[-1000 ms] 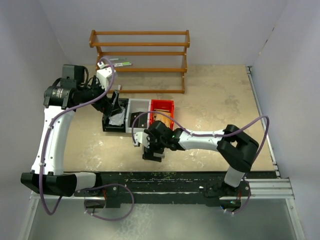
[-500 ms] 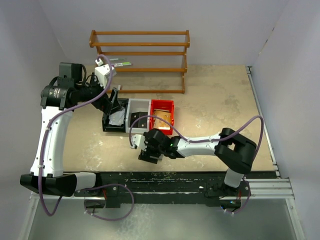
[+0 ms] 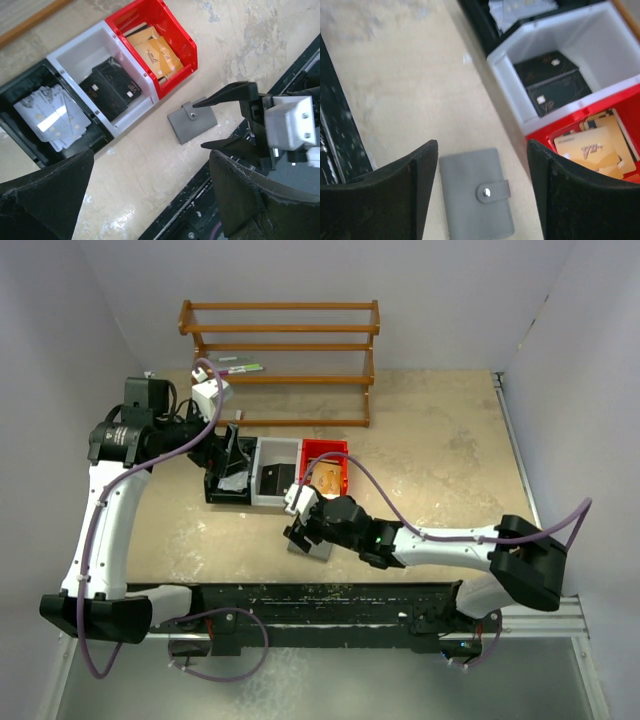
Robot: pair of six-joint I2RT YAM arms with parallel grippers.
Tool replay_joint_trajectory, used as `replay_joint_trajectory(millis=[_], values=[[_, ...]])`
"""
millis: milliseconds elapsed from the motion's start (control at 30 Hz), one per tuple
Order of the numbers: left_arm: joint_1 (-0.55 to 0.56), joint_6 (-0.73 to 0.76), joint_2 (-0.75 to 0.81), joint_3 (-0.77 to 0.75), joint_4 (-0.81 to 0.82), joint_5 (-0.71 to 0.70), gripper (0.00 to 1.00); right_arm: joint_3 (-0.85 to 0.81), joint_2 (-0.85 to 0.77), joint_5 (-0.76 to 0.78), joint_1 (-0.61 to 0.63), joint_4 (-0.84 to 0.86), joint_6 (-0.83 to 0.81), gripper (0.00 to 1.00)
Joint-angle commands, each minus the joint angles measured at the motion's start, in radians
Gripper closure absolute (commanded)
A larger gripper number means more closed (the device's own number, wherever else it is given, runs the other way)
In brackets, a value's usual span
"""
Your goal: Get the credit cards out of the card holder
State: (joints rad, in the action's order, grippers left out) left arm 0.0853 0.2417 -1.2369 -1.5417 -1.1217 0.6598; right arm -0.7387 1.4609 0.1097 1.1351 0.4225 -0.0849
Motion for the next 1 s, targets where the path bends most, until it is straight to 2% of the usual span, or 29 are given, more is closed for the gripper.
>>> replay_joint_trajectory(millis=[0,67,100,233,367,700,967], values=[[-0.005,-0.064,0.037,0.053,0.069,0.068,0.01,0.005,-0.043,0.029,0.000,0.143,0.055,0.20],[-0.005,-0.060,0.042,0.061,0.067,0.060,0.01,-0.039,-0.045,-0.032,0.000,0.013,0.079,0.05],[-0.005,-0.054,0.045,0.060,0.066,0.051,0.01,-0.047,-0.042,-0.034,0.000,-0.036,0.092,0.00],[-0.005,-0.042,0.057,0.057,0.066,0.045,0.01,-0.022,-0.030,-0.045,0.000,-0.152,0.147,0.00],[-0.005,-0.041,0.067,0.054,0.072,0.061,0.01,0.039,-0.028,-0.008,0.000,-0.141,0.201,0.01],[-0.005,-0.021,0.070,0.045,0.057,0.071,0.01,0.018,0.087,0.068,-0.024,-0.171,0.191,0.00],[-0.005,-0.014,0.057,0.021,0.054,0.067,0.01,0.021,0.156,0.018,-0.024,-0.179,0.187,0.00]])
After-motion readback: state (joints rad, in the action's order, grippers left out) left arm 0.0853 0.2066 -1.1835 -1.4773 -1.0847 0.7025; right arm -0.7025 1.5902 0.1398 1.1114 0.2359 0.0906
